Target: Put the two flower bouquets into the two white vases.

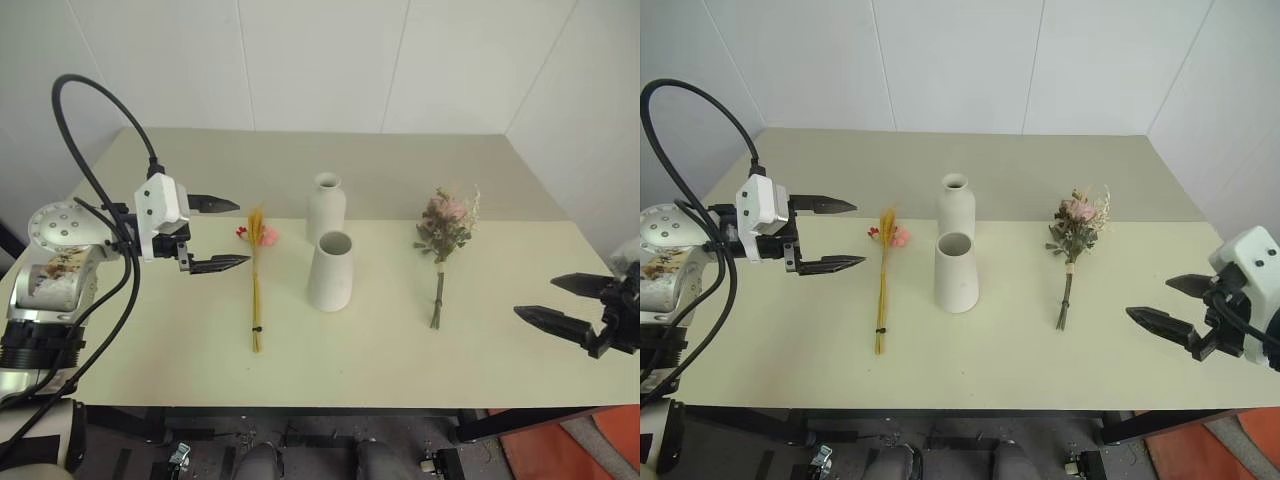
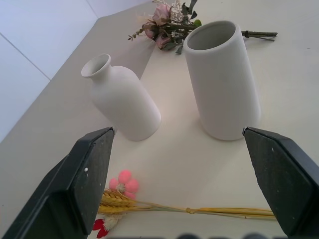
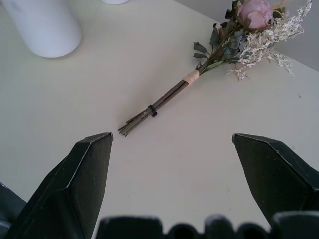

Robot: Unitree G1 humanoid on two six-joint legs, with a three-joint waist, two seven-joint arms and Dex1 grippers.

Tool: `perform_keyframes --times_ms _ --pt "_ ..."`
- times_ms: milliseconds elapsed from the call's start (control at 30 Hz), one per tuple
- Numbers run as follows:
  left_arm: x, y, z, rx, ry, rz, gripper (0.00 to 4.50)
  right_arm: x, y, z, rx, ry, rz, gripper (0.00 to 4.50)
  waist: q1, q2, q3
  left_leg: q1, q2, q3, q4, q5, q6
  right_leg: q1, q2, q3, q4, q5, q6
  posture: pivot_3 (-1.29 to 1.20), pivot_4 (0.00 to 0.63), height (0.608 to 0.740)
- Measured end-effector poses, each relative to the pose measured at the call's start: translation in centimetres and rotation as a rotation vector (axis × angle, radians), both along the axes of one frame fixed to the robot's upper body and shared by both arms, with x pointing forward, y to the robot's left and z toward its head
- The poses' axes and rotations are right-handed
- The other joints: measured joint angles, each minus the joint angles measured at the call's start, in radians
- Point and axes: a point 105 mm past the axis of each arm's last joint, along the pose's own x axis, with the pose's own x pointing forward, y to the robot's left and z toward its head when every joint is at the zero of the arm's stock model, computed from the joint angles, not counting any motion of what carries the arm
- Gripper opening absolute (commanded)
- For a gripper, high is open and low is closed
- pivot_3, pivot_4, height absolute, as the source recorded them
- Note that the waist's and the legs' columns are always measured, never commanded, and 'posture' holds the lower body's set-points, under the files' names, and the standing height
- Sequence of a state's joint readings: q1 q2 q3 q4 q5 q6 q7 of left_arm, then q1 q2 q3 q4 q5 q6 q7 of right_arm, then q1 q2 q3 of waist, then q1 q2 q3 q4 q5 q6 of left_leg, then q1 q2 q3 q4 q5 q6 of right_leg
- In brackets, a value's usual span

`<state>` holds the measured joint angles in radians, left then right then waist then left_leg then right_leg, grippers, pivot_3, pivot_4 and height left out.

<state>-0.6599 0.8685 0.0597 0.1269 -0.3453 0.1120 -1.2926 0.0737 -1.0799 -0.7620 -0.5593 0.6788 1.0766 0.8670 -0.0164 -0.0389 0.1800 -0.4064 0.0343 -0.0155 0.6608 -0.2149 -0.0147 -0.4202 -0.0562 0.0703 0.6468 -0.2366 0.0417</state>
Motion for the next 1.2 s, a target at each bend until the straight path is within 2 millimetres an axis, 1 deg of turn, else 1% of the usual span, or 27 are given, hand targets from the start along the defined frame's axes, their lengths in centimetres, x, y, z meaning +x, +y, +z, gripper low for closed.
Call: perform_keyframes --times_ms 133,433,533,600,700,767,833,1000,1100,1167,1200 --pt "0.0 -0.1 0.1 -0.002 -0.004 -0.004 4.49 0.5 0.5 0.9 -0.031 -0.004 0.007 4.50 0.000 0.000 0.000 0.000 0.000 0.000 0.000 0.000 0.000 0.000 0.000 0.000 0.000 0.000 0.000 0.00 0.150 0.740" --pt "0.0 -0.2 0.1 -0.002 -0.003 -0.007 4.49 1.5 0.8 0.4 -0.056 0.056 -0.001 4.50 -0.001 0.000 0.000 0.000 0.000 0.000 0.000 0.000 0.000 0.000 0.000 0.000 0.000 0.000 0.000 0.00 0.150 0.740" --pt "0.0 -0.6 0.0 0.006 -0.005 -0.020 4.49 3.1 1.3 0.4 -0.032 0.076 -0.014 4.50 -0.007 0.000 0.000 0.001 0.000 0.000 0.000 0.000 0.000 0.000 0.000 0.000 0.000 0.000 0.000 0.00 0.150 0.740" --pt "0.0 -1.2 -0.1 0.011 -0.005 -0.041 4.49 4.7 1.8 0.3 0.009 0.083 -0.034 4.50 -0.013 0.000 0.000 0.000 0.000 0.000 0.000 0.000 0.000 0.000 0.000 0.000 0.000 0.001 0.000 0.00 0.150 0.740" --pt "0.2 -2.4 -0.3 0.020 -0.003 -0.077 4.49 8.4 2.9 -0.6 0.111 0.125 -0.096 4.50 -0.024 0.000 0.000 0.000 0.000 0.000 0.001 0.000 0.000 -0.001 0.000 0.001 0.000 0.002 -0.002 0.00 0.150 0.740" --pt "0.2 -3.2 -0.5 0.027 -0.001 -0.103 4.49 10.2 3.0 -1.6 0.147 0.172 -0.157 4.50 -0.027 0.000 0.000 -0.002 0.000 0.000 0.000 0.000 0.000 -0.003 0.000 0.001 0.000 0.002 -0.002 0.00 0.150 0.740" --pt "0.3 -3.6 -0.7 0.026 0.003 -0.117 4.49 11.8 3.2 -2.7 0.151 0.224 -0.199 4.50 -0.027 0.000 0.000 -0.004 0.000 -0.001 0.000 0.000 0.001 -0.005 0.000 0.000 0.000 0.002 -0.002 0.00 0.150 0.740" --pt "0.2 -4.7 -1.2 0.034 0.004 -0.153 4.49 14.6 4.0 -5.1 0.123 0.324 -0.265 4.50 -0.027 0.000 0.000 -0.006 -0.001 -0.001 0.000 0.000 0.001 -0.006 -0.001 0.000 0.000 0.002 -0.002 0.00 0.150 0.740" --pt "0.2 -4.7 -1.2 0.036 0.000 -0.154 4.49 15.4 3.9 -6.2 0.113 0.361 -0.300 4.50 -0.025 0.001 0.000 -0.006 -0.001 -0.001 0.000 0.000 0.001 -0.006 -0.001 -0.001 0.000 0.002 -0.002 0.00 0.150 0.740" --pt "0.1 -4.7 -1.2 0.034 0.000 -0.155 4.49 15.9 4.0 -6.5 0.115 0.373 -0.306 4.50 -0.026 0.001 0.000 -0.006 -0.001 -0.001 0.000 0.000 0.001 -0.006 -0.001 -0.001 0.000 0.002 -0.002 0.00 0.150 0.740" --pt "0.0 -4.8 -1.3 0.033 0.000 -0.157 4.50 16.2 4.2 -6.7 0.123 0.382 -0.303 4.32 -0.026 0.001 0.000 -0.006 -0.001 -0.001 0.000 0.000 0.001 -0.006 -0.001 -0.001 0.000 0.002 -0.002 0.00 0.150 0.740"
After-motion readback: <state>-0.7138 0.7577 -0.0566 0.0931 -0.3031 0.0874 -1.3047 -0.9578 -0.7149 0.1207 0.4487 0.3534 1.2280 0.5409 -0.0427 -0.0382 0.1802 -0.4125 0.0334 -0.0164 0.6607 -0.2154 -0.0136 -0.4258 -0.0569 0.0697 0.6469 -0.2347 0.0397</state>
